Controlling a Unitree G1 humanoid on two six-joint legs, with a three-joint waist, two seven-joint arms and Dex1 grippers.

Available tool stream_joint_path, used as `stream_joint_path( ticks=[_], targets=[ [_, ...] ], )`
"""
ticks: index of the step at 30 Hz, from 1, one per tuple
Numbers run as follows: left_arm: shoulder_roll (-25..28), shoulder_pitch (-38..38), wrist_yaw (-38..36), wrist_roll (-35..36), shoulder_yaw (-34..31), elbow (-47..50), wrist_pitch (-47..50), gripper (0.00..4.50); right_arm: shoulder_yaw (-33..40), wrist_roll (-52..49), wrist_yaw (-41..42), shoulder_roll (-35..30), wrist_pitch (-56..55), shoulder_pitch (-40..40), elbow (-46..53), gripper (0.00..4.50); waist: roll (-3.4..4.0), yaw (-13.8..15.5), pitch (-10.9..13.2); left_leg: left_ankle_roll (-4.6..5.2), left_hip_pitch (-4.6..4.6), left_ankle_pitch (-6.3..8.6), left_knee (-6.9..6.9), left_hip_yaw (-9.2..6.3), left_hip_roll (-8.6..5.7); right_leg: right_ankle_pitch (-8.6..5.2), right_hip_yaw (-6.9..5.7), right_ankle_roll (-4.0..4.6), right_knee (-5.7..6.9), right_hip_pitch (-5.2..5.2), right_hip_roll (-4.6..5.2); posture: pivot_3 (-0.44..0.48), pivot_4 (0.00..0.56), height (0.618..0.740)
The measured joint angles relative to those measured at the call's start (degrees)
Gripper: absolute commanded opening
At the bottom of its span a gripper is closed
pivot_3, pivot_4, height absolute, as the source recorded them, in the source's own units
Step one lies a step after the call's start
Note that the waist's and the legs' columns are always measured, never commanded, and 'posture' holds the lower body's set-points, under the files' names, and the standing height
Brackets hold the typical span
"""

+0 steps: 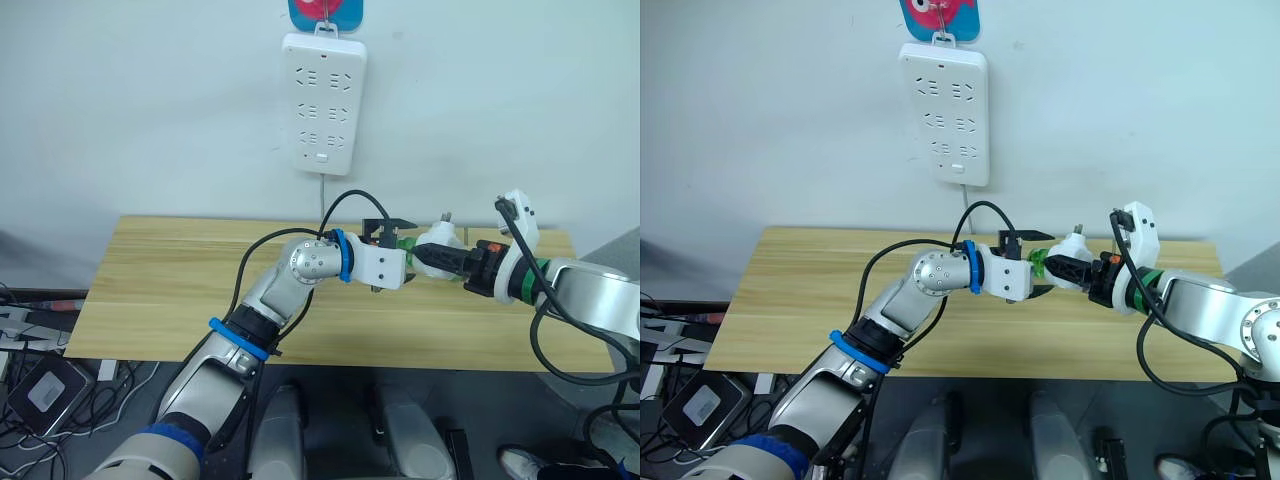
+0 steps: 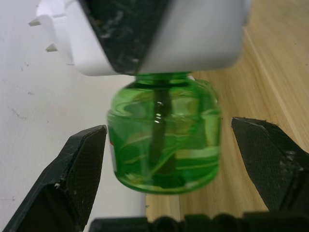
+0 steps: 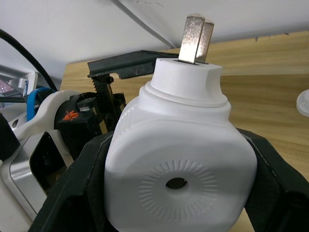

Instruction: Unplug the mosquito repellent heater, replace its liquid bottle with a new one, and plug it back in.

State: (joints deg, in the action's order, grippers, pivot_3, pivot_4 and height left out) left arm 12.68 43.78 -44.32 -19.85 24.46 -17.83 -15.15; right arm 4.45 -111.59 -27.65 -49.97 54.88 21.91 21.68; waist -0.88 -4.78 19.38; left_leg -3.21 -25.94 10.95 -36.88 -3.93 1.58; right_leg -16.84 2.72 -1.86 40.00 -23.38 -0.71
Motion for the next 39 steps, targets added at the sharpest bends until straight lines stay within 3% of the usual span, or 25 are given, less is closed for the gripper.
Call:
stream_joint_path(
  ticks=[5,6,14,18,24,27,31,39],
  targets=[
    [-0.3,0.0,0.2,-0.1,0.4,1.1,0.4,2.34,-0.2,0.0,-0.2,-0.1,-0.6,0.0,0.1,3.1,0.0,0.0,0.0,0.0,0.0,0.0,0.0,0.01,0.0,0.0,0.0,0.0,0.0,0.0,0.01,-0.129,0.288,0.74],
    [-0.3,0.0,0.1,-0.2,0.4,1.2,0.6,2.26,-0.2,0.0,-0.2,-0.1,-0.6,0.0,0.1,3.1,0.0,0.0,0.0,0.0,0.0,0.0,0.0,0.0,0.0,0.0,0.0,0.0,0.0,0.0,0.01,-0.128,0.286,0.74],
    [0.3,-0.5,-0.1,-0.1,0.6,2.0,1.0,2.26,-1.2,0.0,-0.5,-0.1,-1.2,0.0,0.5,3.1,0.03,0.0,0.0,0.0,0.0,0.0,0.0,0.0,0.0,0.0,0.0,0.0,0.01,0.0,0.01,-0.126,0.278,0.74],
    [0.3,-0.5,1.2,-0.2,0.5,1.8,0.7,2.26,-1.4,0.1,-0.2,0.0,-1.3,1.4,0.7,4.42,0.03,0.0,0.0,0.0,0.0,0.0,-0.01,0.01,0.0,0.0,0.0,0.01,0.01,0.0,0.02,-0.128,0.269,0.74],
    [-0.3,-0.5,2.9,1.0,0.2,1.3,-0.4,2.26,-0.9,0.1,0.9,-3.0,-1.6,1.6,2.8,4.47,0.08,0.0,-0.1,-0.01,-0.01,-0.01,-0.01,0.01,-0.01,0.0,-0.02,0.01,0.02,0.0,0.13,-0.145,0.258,0.74],
    [-2.6,-2.4,3.8,5.8,-3.2,1.3,2.3,2.26,4.0,0.9,1.2,-4.0,-4.4,1.1,7.2,4.47,0.07,0.0,-0.1,-0.01,-0.03,-0.01,-0.02,0.03,-0.04,0.0,-0.02,0.0,0.01,0.0,0.19,-0.15,0.258,0.74],
    [-5.4,-6.1,6.3,11.6,-7.8,1.2,6.9,2.26,6.5,7.7,3.4,-3.1,-7.6,-1.9,16.2,4.47,0.09,0.0,-0.2,-0.02,-0.01,-0.01,-0.03,-0.02,-0.01,0.0,-0.09,0.0,0.04,0.0,0.12,-0.156,0.261,0.74],
    [-12.7,-8.0,10.1,22.1,-13.5,4.9,12.6,2.26,0.4,30.8,4.0,4.5,-11.4,-4.3,24.3,4.47,0.09,0.0,-0.3,-0.18,0.0,-0.11,-0.07,0.0,-0.04,0.02,-0.05,-0.06,0.06,0.0,0.16,-0.17,0.261,0.74]
  ],
)
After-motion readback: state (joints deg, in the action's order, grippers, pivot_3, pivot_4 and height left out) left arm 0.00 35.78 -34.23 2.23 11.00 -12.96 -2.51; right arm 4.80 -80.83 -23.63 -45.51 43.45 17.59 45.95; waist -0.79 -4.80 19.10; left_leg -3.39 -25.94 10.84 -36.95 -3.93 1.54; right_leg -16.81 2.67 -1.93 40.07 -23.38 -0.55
